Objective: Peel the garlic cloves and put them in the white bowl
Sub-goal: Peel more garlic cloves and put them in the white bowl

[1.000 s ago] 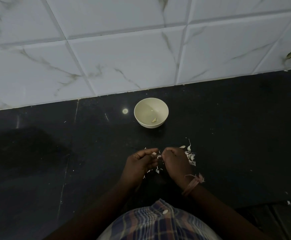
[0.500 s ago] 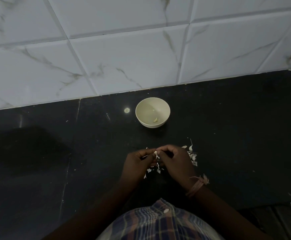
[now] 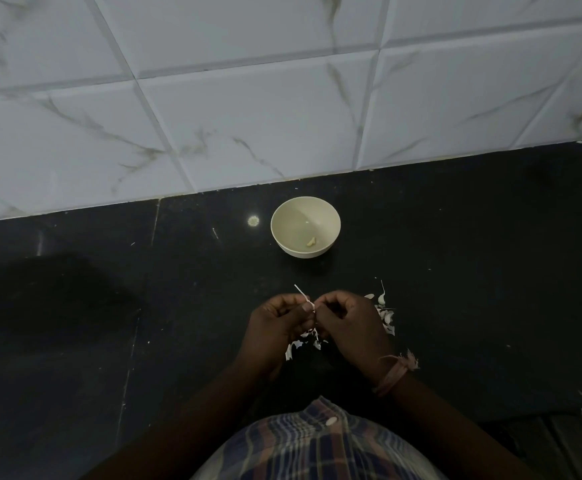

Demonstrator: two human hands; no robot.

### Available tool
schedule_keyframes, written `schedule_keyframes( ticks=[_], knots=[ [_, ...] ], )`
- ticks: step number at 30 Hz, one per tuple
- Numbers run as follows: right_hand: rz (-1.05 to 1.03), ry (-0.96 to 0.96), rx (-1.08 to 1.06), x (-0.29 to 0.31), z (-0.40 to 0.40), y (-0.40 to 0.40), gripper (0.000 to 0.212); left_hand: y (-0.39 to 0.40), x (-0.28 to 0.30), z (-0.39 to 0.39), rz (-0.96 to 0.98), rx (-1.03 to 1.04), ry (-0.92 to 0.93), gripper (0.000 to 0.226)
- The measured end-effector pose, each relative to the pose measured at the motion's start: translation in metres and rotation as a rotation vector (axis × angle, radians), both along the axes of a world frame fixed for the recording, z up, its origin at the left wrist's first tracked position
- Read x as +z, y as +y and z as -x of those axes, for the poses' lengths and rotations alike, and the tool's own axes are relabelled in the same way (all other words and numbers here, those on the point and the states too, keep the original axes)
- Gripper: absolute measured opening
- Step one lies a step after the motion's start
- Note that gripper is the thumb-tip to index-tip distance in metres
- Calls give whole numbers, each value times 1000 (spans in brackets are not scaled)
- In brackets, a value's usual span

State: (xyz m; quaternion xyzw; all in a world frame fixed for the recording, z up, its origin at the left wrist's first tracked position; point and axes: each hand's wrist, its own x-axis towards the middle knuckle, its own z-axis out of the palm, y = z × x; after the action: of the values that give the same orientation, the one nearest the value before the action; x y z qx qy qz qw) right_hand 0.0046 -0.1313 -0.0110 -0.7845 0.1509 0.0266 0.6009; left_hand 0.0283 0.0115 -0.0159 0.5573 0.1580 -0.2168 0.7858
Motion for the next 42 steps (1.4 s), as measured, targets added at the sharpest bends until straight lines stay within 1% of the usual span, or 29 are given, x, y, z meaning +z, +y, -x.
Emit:
schedule_keyframes(
  ticks=[5,8,13,17,20,22,25,32,36,39,42],
  knots=[
    [-15,1,61,3,0,-5,9,1,1,-1,28,-19,29,9],
    [-9,15,102,5,-1,-9,9,3,5,-4,6,-59,36,9],
    [143,-15,107,3,-2,-9,6,-1,8,-5,12,-67,36,8],
    [237,-39,118,3,-2,-7,8,-2,6,-3,25,-76,51,9],
    [290,-25,88,-1,-2,-4,10,-2,5,-4,55,-89,69,13],
    [306,-18,105,-5,-2,-3,9,-2,5,-4,79,-105,89,17],
    [302,-38,127,-8,-1,-4,8,-2,5,-5,103,-100,120,22],
    [304,-32,137,-8,-1,-6,12,-1,4,-7,102,-129,158,18],
    [292,-21,72,-8,-5,-10,8,-2,3,-8,119,-140,212,20],
    [212,14,5,-9,-5,-14,7,-3,2,-7,162,-127,257,25],
    [156,3,-40,-10,-4,-14,25,-2,2,-8,166,-101,256,24]
  ],
)
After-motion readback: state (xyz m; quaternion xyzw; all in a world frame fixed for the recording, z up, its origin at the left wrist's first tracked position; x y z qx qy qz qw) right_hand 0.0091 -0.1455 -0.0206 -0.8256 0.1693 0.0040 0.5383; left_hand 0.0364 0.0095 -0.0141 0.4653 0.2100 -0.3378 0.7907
